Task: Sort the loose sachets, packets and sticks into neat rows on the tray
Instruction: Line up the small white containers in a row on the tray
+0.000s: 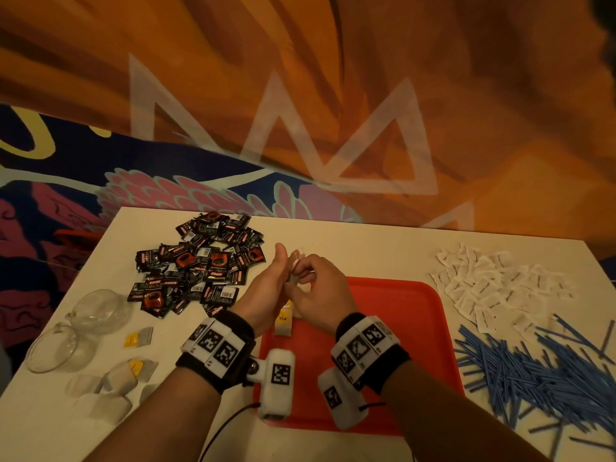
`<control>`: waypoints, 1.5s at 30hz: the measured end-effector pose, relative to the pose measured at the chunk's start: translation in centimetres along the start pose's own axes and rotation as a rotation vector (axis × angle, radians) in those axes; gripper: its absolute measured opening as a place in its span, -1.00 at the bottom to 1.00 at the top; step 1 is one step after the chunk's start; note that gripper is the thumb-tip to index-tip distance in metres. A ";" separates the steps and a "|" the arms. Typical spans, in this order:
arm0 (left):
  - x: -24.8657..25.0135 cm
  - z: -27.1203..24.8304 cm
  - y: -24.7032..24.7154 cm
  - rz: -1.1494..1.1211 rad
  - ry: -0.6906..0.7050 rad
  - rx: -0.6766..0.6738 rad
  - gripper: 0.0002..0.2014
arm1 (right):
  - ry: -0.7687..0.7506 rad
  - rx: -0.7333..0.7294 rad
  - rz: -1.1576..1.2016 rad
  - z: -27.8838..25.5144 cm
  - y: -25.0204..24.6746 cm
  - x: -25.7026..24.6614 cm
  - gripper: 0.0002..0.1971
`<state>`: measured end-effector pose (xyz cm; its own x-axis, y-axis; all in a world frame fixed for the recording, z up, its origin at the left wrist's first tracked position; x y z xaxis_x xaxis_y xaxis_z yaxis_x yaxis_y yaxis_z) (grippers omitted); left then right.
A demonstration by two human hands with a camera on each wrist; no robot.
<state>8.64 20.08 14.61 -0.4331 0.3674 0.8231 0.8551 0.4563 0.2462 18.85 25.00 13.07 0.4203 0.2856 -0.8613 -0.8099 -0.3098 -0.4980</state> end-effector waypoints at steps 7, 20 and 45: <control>-0.2 0.3 0.0 0.167 0.005 -0.094 -0.42 | 0.077 0.043 0.019 0.8 -0.2 0.6 -0.87; 1.5 0.9 0.2 0.170 0.502 0.548 -0.88 | 0.079 -0.054 0.081 1.6 -4.4 1.4 -0.83; -4.3 -0.2 0.7 0.315 0.420 0.431 -0.93 | 0.272 -0.101 0.188 -1.6 -3.2 6.7 -0.91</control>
<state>11.17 18.69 11.38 0.0399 0.2294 0.9725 0.6944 0.6935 -0.1920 24.94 26.44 8.79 0.3723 -0.0327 -0.9275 -0.8448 -0.4258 -0.3241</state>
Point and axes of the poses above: each hand's wrist, its own z-axis towards the middle knuckle, its own y-axis out of the palm, x = y × z, the point moved 1 cm from there along z, towards the middle knuckle, and after that the axes turned 8 degrees about x, right-handed, at the moved point
